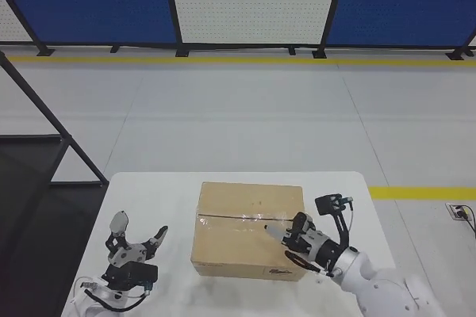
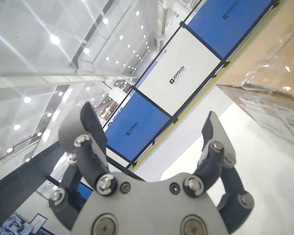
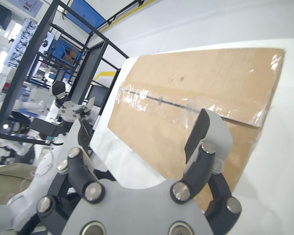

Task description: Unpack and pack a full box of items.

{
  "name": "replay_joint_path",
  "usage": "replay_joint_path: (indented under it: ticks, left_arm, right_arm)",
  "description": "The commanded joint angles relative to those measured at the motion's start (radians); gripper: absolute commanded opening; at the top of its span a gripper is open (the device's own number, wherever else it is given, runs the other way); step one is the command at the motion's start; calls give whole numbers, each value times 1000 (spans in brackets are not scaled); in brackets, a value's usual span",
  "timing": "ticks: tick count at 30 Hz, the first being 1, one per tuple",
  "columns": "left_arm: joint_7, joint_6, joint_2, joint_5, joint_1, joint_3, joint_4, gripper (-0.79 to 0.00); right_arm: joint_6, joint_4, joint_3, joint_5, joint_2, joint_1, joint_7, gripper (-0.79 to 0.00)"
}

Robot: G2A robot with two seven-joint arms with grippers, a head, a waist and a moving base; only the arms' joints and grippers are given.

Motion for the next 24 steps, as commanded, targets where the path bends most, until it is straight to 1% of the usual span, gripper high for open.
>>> replay_joint_path:
  ticks: [1, 3, 4, 5, 7, 13, 16, 18, 24]
  left_arm:
    - [-5, -6, 0, 5, 5, 5, -11, 0]
    - [-2, 1, 2, 33, 10, 9, -24, 0]
    - [-9, 33, 2, 62, 12, 6, -28, 0]
    - [-5, 56, 2, 91, 17, 15, -31, 0]
    - [15, 52, 2, 94, 23, 27, -36, 0]
    - [65, 54, 5, 81, 28, 25, -45, 0]
    - [111, 59, 7, 73, 37, 25, -50, 0]
    - [132, 61, 9, 81, 44, 25, -53, 0]
    - [132, 61, 9, 81, 44, 25, -53, 0]
  right_arm:
    - [53, -39, -25, -167, 2, -15, -18, 0]
    - [112, -67, -53, -357, 4, -26, -22, 0]
    - [140, -82, -75, -447, 5, -33, -16, 0]
    - [140, -94, -101, -536, 6, -35, 3, 0]
    - [162, -109, -133, -669, 6, -38, 23, 0]
    - [197, -110, -229, -1050, -4, -20, 134, 0]
    - [214, -106, -262, -1124, -17, -2, 181, 0]
    - [219, -106, -265, -1126, -20, 2, 190, 0]
    - [219, -106, -265, -1126, -20, 2, 190, 0]
